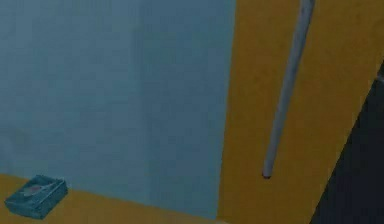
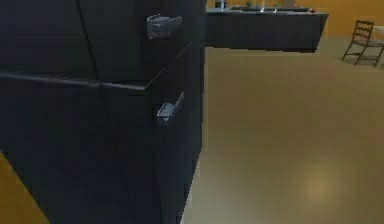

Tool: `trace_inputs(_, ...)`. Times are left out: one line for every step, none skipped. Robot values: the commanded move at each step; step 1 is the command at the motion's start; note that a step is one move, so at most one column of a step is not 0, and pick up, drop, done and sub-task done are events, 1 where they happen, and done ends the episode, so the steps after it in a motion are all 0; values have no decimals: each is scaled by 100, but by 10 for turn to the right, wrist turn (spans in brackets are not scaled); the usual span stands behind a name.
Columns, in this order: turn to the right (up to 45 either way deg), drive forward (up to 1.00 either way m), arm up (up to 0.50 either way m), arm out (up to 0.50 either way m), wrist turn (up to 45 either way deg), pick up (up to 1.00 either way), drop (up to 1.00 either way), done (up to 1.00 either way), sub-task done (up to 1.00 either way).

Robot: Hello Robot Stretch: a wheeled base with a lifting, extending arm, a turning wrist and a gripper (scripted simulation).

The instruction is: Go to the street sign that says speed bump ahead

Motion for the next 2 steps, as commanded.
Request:
trace_inputs(240,0,0,0,0,0,0,0,0)
trace_inputs(0,0,0,0,0,0,0,100,0)
